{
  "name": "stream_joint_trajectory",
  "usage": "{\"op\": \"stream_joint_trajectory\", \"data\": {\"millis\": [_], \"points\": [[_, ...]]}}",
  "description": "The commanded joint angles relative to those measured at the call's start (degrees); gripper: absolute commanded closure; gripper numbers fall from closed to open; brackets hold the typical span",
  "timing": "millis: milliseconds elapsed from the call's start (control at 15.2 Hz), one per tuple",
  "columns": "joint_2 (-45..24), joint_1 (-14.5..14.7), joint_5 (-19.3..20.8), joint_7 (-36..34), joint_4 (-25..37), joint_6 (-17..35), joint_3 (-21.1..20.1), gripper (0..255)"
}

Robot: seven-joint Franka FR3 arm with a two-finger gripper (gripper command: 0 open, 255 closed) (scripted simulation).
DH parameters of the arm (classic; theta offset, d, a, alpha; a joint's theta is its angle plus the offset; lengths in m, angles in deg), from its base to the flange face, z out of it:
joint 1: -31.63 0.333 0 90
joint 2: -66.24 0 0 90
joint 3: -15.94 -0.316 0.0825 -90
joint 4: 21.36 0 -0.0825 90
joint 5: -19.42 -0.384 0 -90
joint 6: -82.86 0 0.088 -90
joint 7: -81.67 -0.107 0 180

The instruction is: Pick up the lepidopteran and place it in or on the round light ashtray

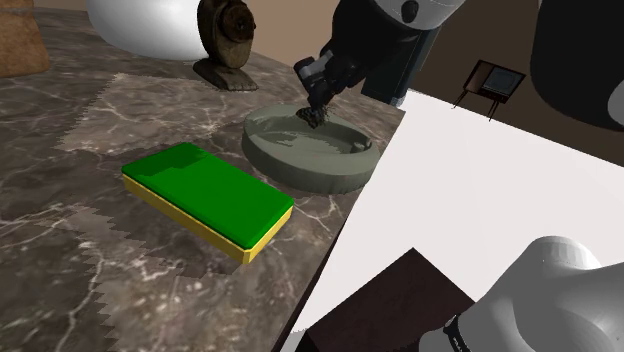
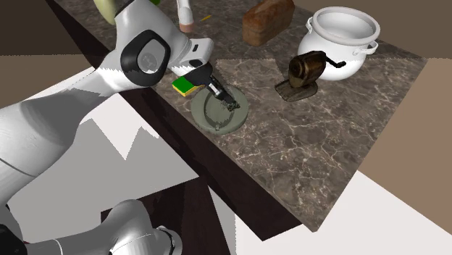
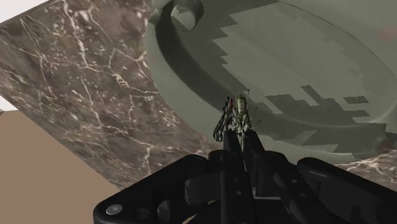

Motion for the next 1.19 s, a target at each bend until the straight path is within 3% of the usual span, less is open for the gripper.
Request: {"op": "stream_joint_trajectory", "data": {"millis": [0,132,198,528,792,1122], "points": [[-0.08,-0.02,-0.01,-0.03,-0.14,0.02,-0.01,255],[-0.08,-0.02,-0.01,-0.03,-0.14,0.02,-0.01,255],[-0.02,0.01,-0.03,-0.01,-0.22,0.05,0.03,0],[-0.08,-0.02,-0.01,-0.03,-0.14,0.02,-0.01,0],[0.82,0.63,-1.09,0.57,5.97,-7.12,-0.93,0],[0.82,0.62,-1.1,0.57,5.97,-7.12,-0.94,0]]}}
